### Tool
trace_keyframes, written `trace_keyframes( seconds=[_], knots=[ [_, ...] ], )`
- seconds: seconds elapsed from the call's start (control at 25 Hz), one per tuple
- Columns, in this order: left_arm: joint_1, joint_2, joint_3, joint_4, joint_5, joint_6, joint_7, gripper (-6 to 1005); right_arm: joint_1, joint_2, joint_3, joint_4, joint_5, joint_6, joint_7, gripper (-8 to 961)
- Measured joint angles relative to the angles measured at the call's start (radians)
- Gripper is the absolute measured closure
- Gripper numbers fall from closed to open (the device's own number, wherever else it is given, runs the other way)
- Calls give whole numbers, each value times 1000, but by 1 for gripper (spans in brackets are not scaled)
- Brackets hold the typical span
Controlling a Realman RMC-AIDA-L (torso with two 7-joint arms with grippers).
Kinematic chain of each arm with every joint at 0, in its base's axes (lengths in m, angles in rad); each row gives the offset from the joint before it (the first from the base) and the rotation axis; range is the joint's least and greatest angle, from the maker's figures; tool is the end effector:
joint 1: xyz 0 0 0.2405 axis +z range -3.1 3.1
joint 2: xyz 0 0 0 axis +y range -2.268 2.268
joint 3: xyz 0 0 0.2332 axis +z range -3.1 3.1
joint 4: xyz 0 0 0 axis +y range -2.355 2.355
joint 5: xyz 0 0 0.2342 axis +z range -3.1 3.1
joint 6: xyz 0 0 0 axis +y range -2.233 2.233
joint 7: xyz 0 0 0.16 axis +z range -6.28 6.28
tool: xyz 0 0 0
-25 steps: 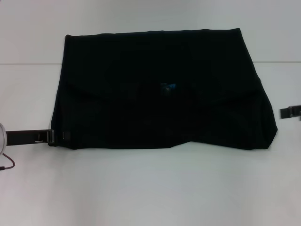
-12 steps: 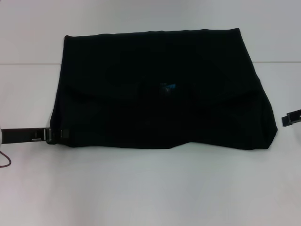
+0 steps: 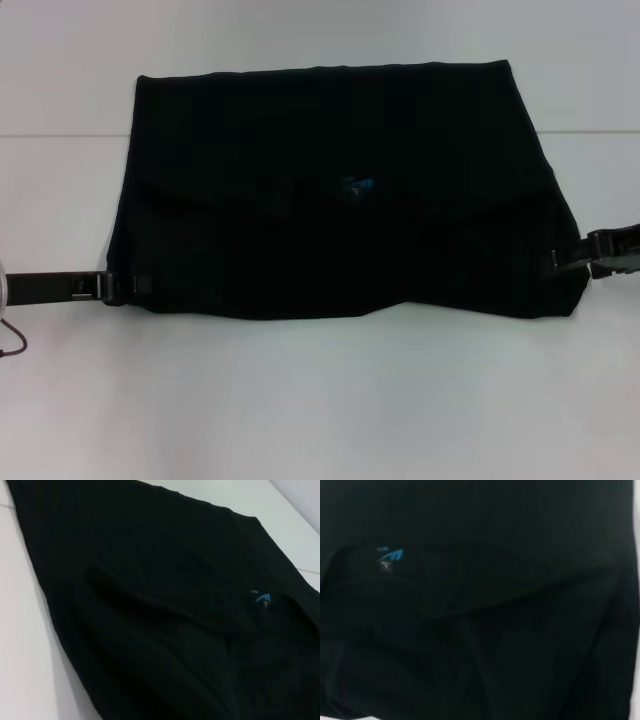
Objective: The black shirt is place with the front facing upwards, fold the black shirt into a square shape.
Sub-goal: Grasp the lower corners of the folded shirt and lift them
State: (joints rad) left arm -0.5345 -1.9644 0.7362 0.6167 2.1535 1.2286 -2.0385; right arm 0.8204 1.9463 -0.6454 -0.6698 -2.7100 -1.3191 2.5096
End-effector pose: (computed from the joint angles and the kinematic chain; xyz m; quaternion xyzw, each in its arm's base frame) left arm -0.3251 0.3779 0.0322 -0.8113 -0.5234 -0.1382 0.2208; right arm 0.2777 0.4265 0.0523 -0.7771 0.5867 -0.0226 0.2267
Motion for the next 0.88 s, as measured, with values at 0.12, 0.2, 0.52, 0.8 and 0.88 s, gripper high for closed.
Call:
trace_keyframes(
  seconds=[0.12, 0.2, 0.52, 0.8, 0.88],
  knots=[
    [0, 0, 0, 0, -1, 0, 1, 931, 3, 4, -2, 24, 0, 26, -3, 103],
    [1, 0, 0, 0, -2, 0, 1, 930, 5, 6, -2, 38, 0, 35, -5, 105],
    [2, -2, -1, 1, -11, 0, 1, 930, 9, 19, -2, 51, -1, 47, -16, 116],
    [3, -1, -13, 2, -13, 6, 9, 931, 9, 22, -18, 51, -2, 66, -17, 254],
    [4, -1, -23, 2, -13, 10, 10, 931, 9, 22, -24, 51, -1, 67, -17, 342]
  ],
)
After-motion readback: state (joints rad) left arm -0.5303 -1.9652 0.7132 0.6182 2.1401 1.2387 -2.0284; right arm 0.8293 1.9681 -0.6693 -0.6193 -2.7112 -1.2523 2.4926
